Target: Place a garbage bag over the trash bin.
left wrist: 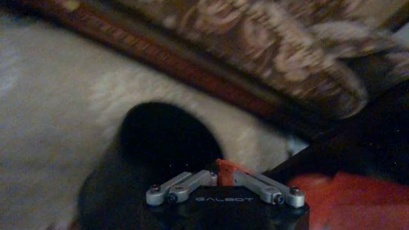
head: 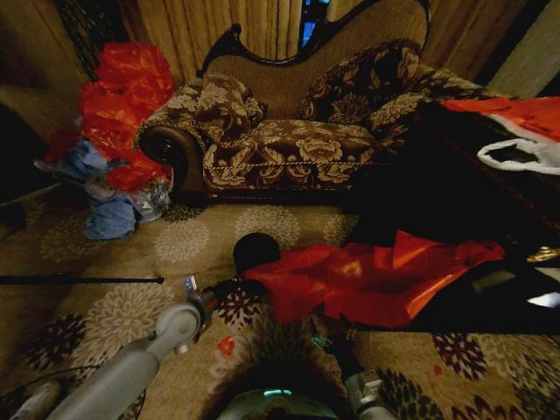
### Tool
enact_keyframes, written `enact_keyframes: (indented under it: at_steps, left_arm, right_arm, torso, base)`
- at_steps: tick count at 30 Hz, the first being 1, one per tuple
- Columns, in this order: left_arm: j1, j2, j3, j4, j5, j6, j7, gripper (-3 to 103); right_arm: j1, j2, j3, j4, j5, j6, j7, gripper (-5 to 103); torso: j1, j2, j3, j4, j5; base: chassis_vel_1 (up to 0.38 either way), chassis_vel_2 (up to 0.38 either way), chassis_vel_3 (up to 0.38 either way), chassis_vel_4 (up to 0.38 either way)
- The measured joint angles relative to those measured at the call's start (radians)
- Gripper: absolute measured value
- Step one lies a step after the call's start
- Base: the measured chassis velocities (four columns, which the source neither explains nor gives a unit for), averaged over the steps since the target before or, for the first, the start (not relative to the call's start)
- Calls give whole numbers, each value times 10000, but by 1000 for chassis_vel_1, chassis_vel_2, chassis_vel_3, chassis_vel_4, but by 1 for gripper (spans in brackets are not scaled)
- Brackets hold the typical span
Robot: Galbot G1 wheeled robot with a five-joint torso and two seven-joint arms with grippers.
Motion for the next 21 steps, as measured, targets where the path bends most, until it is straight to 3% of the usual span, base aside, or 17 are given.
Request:
enact_keyframes:
  at_steps: [2, 3, 5, 8, 12, 14, 21]
  left_arm:
    - [-654, -115, 342, -24, -85, 48, -13, 0]
    - [-654, -115, 342, -24, -85, 48, -13, 0]
    - [-1208, -207, 693, -4, -231, 114, -36, 0]
    - [-1500, -214, 950, 34, -324, 127, -102, 0]
    - [-1913, -227, 1222, 147, -575, 164, -299, 0]
    - [-2043, -242, 1291, 184, -668, 176, -368, 0]
    - [-2701, -266, 1501, 70, -1178, 189, -644, 0]
  right_arm:
    - [21, -390, -234, 455, 933, -403, 268, 100]
    - [21, -390, -234, 455, 933, -403, 268, 100]
    - [350, -800, -880, 836, 2528, -1186, 842, 100]
    - [766, -864, -1231, 814, 3336, -1574, 1115, 98]
    - [1101, -861, -1690, 615, 3643, -1651, 1115, 87]
    - [1088, -877, -1826, 628, 3711, -1674, 1034, 87]
    - [1525, -893, -2521, 239, 4224, -1988, 659, 63]
  torso:
    - [0, 0, 0, 0, -3]
    - [0, 0, 0, 0, -3]
    - [0, 0, 1, 1, -3]
    - [0, 0, 1, 4, 1]
    - [1, 0, 1, 5, 1]
    - [1, 0, 1, 3, 0]
    - [1, 0, 1, 1, -4]
  base:
    - [0, 0, 0, 0]
    - [0, 0, 0, 0]
    - [0, 0, 0, 0]
    - [0, 0, 0, 0]
    - [0, 0, 0, 0]
    - [0, 0, 0, 0]
    - [0, 0, 0, 0]
